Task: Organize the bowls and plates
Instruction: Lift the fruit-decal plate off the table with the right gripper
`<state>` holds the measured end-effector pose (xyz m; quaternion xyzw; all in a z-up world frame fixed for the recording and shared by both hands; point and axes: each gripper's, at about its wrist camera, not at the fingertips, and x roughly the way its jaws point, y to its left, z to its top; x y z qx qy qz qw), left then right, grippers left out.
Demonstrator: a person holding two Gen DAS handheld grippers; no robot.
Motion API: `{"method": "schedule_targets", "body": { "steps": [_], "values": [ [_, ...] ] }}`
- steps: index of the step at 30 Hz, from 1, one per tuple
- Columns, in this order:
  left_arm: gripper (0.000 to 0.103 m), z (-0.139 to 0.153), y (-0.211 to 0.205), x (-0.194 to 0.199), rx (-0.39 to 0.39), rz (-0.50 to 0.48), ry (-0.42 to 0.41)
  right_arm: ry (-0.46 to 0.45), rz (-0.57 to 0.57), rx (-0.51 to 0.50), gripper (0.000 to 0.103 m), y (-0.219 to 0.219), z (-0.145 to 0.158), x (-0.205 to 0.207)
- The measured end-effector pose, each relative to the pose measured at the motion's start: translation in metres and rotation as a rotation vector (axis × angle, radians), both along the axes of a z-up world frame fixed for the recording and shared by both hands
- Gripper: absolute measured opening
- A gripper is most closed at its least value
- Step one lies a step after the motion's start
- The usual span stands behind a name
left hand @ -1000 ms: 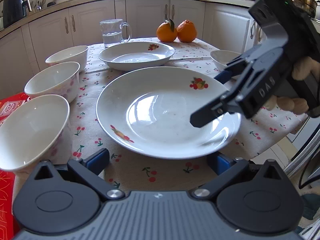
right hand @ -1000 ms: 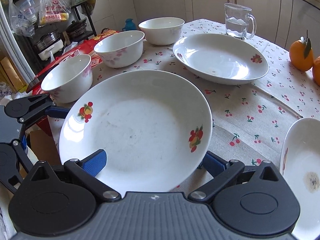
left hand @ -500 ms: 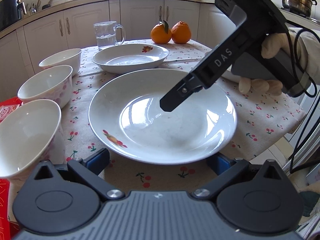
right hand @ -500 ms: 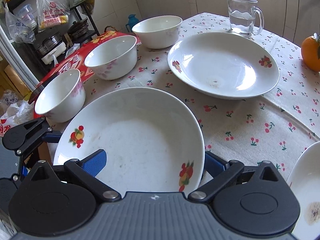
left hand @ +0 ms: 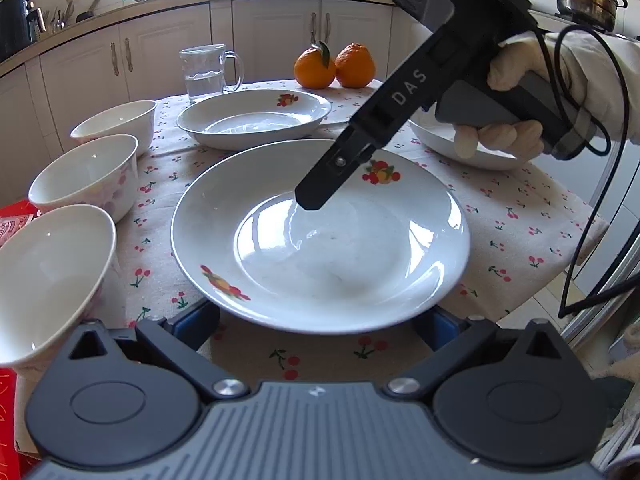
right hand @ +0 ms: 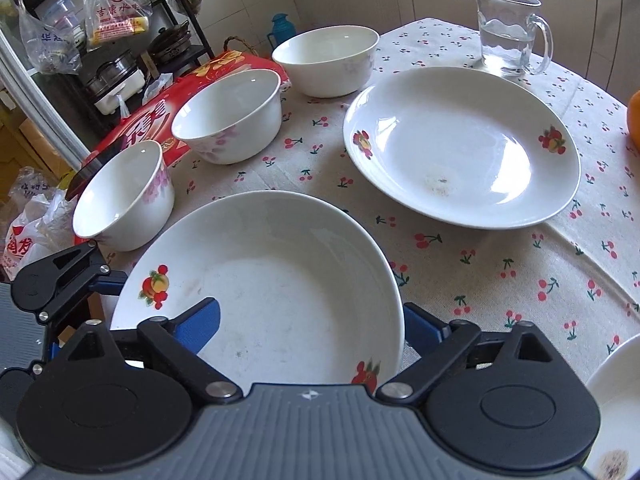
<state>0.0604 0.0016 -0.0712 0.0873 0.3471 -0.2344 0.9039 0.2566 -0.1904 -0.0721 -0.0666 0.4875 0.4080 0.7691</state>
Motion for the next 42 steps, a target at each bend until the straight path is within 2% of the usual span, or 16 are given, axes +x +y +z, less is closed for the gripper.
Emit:
{"method": "schedule_targets", "body": {
  "steps": [14,25,42],
  "values": [
    [0.097,0.0,0.001,0.001,-0.007,-0.024,0.0,0.072,0.053,0.028,0.088,-0.003,-0.001,0.017],
    [0.097,0.001,0.001,0.002,-0.004,-0.037,0.004,0.064,0.062,-0.001,0.088,0.001,0.0,0.014],
    [0.097,0.001,0.0,0.009,0.008,-0.071,0.025,0.07,0.036,0.013,0.089,-0.008,0.002,0.007]
  ]
}}
